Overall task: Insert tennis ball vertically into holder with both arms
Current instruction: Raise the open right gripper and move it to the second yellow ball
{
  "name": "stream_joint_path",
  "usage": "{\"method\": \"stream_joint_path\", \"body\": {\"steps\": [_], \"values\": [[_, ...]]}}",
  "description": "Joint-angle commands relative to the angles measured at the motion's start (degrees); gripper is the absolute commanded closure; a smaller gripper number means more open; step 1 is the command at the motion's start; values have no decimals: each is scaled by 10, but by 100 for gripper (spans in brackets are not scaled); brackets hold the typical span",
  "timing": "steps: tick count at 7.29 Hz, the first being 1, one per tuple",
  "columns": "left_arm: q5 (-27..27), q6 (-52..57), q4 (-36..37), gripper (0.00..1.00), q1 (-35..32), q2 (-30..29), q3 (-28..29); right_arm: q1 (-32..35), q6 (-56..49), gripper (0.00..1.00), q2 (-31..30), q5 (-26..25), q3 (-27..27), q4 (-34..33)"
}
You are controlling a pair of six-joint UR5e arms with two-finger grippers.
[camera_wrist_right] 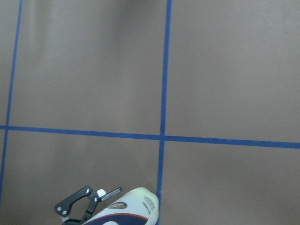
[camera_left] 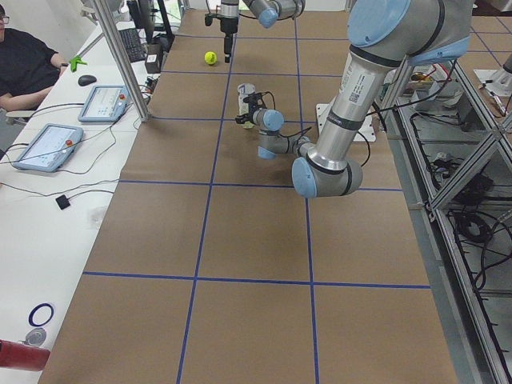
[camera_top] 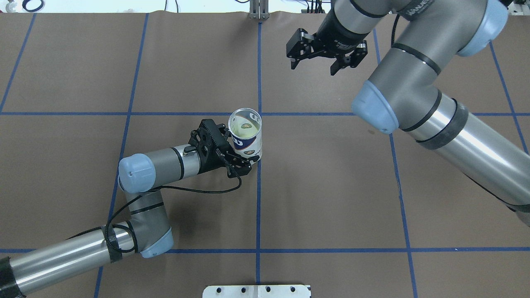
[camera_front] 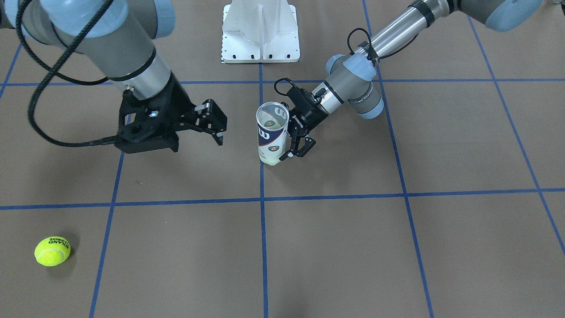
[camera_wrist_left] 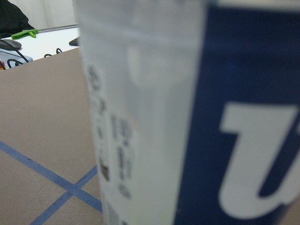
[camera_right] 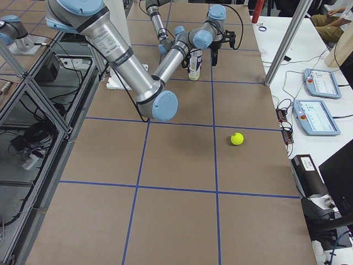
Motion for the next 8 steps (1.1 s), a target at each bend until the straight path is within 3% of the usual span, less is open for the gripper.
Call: {"method": "stream_joint_path", "body": {"steps": [1,3,4,6,8], "values": [[0,0,-1,1,-1,0,0,81,-159,2,-60,1,-35,-2],[0,0,-1,1,-1,1,0,99,-270,2,-82,-3,-103,7],[0,0,-1,1,-1,2,1,102,-279,2,-84,-7,-143,37],[0,0,-1,1,-1,1,2,103,-281,2,-107,-8,-231,180],[0,0,-1,1,-1,2,2,112,-330,2,-114,-20,-262,203]]}}
